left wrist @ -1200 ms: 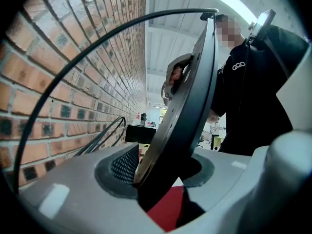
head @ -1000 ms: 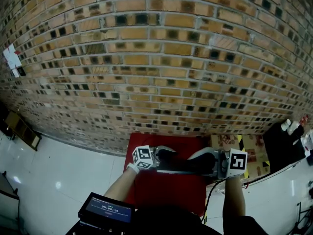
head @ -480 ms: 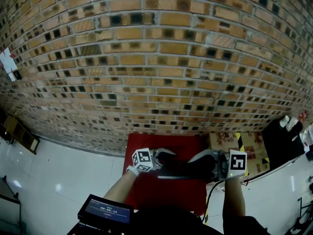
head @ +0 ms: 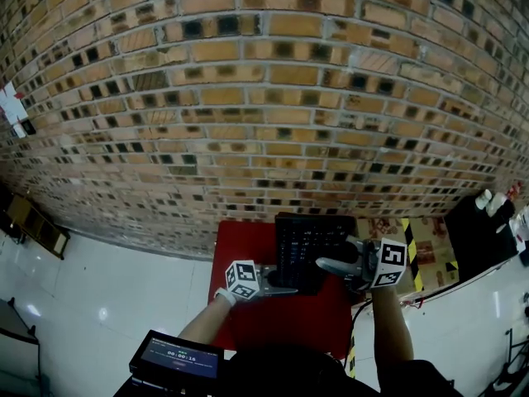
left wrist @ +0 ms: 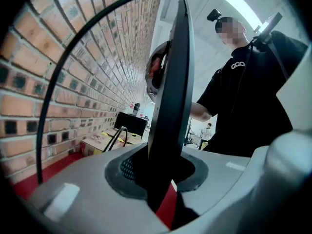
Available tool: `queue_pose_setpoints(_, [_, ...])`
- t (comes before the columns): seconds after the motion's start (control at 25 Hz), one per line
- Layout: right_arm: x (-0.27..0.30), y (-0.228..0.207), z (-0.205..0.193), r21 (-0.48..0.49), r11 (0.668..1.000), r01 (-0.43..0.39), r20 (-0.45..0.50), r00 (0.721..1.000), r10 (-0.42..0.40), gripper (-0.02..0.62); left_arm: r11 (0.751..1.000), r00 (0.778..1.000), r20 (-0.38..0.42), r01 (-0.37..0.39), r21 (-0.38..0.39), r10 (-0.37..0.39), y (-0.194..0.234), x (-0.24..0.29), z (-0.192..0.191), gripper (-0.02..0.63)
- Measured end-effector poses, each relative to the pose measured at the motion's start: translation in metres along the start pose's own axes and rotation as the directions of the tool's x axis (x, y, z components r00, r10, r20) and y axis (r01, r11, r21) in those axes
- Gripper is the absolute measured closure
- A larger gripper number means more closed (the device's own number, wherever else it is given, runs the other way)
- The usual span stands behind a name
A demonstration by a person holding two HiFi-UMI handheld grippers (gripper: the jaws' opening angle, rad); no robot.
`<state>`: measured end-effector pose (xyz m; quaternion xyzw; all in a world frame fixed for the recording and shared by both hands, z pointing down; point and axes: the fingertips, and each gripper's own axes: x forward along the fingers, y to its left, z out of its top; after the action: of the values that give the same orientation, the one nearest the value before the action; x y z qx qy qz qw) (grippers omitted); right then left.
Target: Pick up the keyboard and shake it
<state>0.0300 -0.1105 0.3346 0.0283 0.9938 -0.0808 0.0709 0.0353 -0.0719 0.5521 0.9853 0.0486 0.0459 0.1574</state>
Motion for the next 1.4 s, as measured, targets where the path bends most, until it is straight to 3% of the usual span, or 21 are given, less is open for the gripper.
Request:
queue_pose_setpoints(0.12, [-0.005,-0.019,-0.015,0.105,0.994,0.039,0.012,0.999,-0.041,0.535,0.999,1.000,-0.018,0.005,-0.039,-0.006,-0.007,0.002,-0.015,0.498])
queue_pose_setpoints(0.32, [-0.016,-0.047,-0.047,0.279,0.956,0.087,0.024,0.995,-0.097,0.538,0.993,1.000,0.000,0.001,-0.122,-0.001,-0.018,0.007,-0.040,0.506])
queue_pose_setpoints(0.56, [-0.021,-0.068,-0.085,0.439,0.888,0.133,0.007,0.988,-0.151,0.538,0.974,1.000,0.002,0.000,-0.227,0.000,-0.031,0.013,-0.065,0.505])
queue_pose_setpoints(0.72, [-0.022,-0.077,-0.122,0.540,0.826,0.162,-0.023,0.984,-0.178,0.538,0.952,1.000,0.002,-0.012,-0.307,0.013,-0.040,0.016,-0.091,0.500])
queue_pose_setpoints(1.08, [-0.018,-0.095,-0.207,0.706,0.666,0.241,-0.117,0.967,-0.225,0.538,0.868,0.998,-0.010,-0.063,-0.493,0.067,-0.053,0.018,-0.143,0.497])
queue_pose_setpoints(1.4, [-0.015,-0.093,-0.260,0.842,0.502,0.197,-0.103,0.972,-0.209,0.538,0.755,1.000,-0.011,-0.027,-0.656,0.026,-0.066,0.020,-0.176,0.497])
